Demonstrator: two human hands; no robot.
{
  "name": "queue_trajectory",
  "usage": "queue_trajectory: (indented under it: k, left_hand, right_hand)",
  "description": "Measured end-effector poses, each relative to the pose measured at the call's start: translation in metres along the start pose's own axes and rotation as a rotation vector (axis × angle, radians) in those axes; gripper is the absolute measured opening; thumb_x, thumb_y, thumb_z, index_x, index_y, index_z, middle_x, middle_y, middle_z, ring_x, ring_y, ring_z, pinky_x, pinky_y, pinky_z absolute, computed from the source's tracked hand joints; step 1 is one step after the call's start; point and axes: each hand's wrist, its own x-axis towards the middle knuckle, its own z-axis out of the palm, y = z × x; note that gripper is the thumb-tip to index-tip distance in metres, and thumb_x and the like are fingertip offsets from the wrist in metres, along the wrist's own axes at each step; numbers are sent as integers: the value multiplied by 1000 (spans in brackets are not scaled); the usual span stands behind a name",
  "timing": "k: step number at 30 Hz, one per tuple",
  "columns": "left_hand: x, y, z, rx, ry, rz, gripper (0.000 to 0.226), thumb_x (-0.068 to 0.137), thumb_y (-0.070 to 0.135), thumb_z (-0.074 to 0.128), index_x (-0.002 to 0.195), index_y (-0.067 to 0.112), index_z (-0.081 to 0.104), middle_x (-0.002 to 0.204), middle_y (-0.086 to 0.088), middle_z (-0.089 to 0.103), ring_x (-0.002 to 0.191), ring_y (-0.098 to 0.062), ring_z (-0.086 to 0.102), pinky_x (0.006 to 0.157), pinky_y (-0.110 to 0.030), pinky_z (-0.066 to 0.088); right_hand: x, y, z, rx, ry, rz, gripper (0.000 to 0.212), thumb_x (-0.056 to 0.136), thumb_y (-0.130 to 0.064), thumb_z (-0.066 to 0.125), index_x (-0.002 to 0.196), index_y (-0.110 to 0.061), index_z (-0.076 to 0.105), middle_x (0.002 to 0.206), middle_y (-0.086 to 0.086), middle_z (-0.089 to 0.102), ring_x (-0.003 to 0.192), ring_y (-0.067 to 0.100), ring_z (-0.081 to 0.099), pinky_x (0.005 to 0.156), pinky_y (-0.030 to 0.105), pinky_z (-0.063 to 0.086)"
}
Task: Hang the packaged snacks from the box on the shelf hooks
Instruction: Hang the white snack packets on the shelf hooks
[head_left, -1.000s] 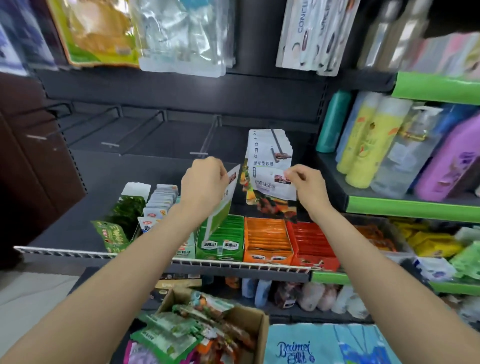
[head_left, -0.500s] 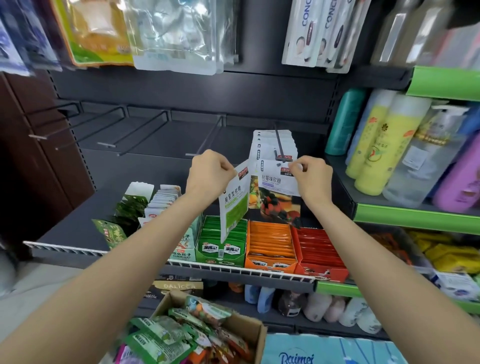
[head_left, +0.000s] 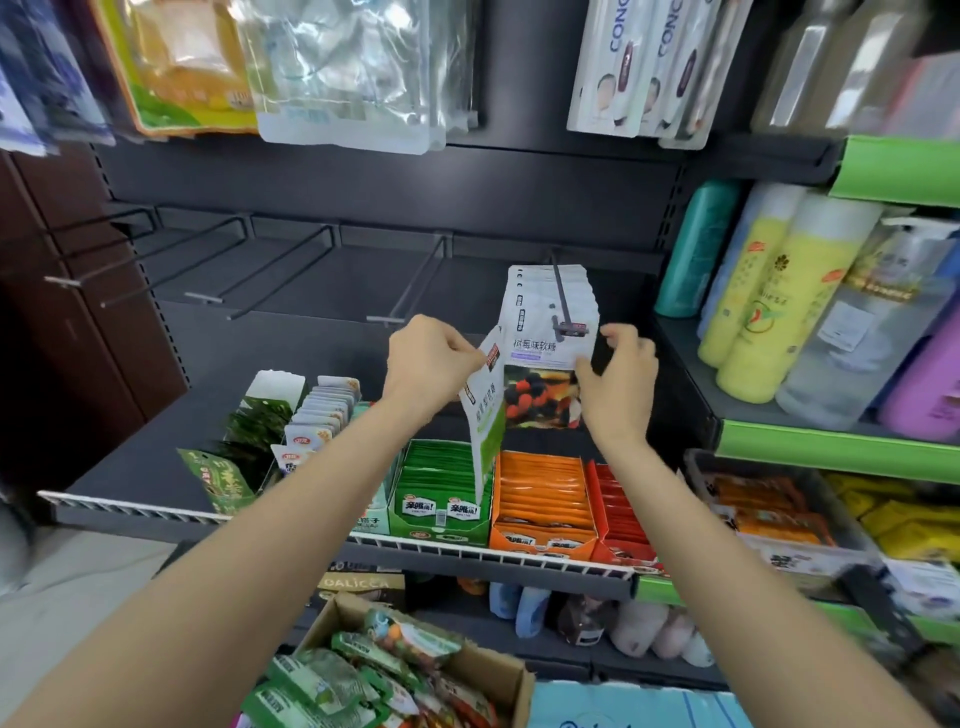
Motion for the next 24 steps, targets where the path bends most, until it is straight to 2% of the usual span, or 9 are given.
queue_trajectory:
  k: [3,5,7,10,13,15,19,21,24]
  left_hand:
    - [-3,0,11,-181,-46,-133,15,77,5,67,62,5,68,72,-9,70,66,-20,70,61,-34,60]
    - [-5,4,20,-307,-91,-208,18,78,1,68,61,3,65,70,-10,68,52,-12,66,51,-24,57]
    - [-4,7,27,-391,-117,-223,16,78,-2,68,63,2,65,71,-10,67,48,-9,63,49,-19,55]
    - [-5,10,34,-482,-177,-197,3,81,3,69,78,3,70,88,-14,70,68,-18,70,62,-24,59]
    - [-9,7,37,-554,-271,-171,14,89,11,63,94,1,70,92,-16,71,79,-22,71,71,-24,59]
    - [-11,-2,38,-394,-226,-31,19,91,17,60,101,4,70,95,-8,72,85,-18,70,77,-24,57]
    - [-15,-16,36,80,-105,323,40,88,20,64,127,20,57,135,-1,49,123,-14,47,101,-18,30]
    - [-17,-19,39,90,-149,333,56,86,23,66,138,24,46,147,-1,34,136,-15,32,110,-25,24]
    - [-17,-20,48,22,-183,296,65,85,23,68,143,26,38,141,-3,42,130,-16,40,108,-31,32]
  right_hand:
    - [-41,-2,-14,254,-284,-55,24,90,-18,60,113,-14,60,107,-3,63,101,12,60,81,13,46]
    - [-57,-9,-22,288,-566,-111,41,87,-32,63,124,-18,58,116,-8,60,107,5,56,94,21,46]
    - [-62,-14,-24,171,-657,-170,63,79,-43,68,134,-21,49,127,-8,53,116,5,49,101,26,40]
    - [-56,-12,-24,77,-494,-254,49,85,-29,65,131,-16,53,121,1,60,109,13,57,96,27,45]
    - [-48,-4,-25,56,-380,-278,23,93,-10,51,111,-6,64,85,7,65,68,12,55,59,16,40]
    - [-41,3,-26,105,-304,-210,16,91,-4,47,91,-3,63,73,10,62,58,11,45,54,24,34]
    - [-32,3,-30,383,-230,-94,27,91,1,47,105,-15,63,90,-4,69,78,-2,62,65,14,48]
    - [-28,3,-31,475,-215,-78,37,91,3,48,118,-21,56,99,-3,70,88,-1,65,70,17,54]
    - [-25,5,-29,536,-185,-74,48,90,5,48,127,-26,47,99,-2,69,86,-1,66,65,19,55]
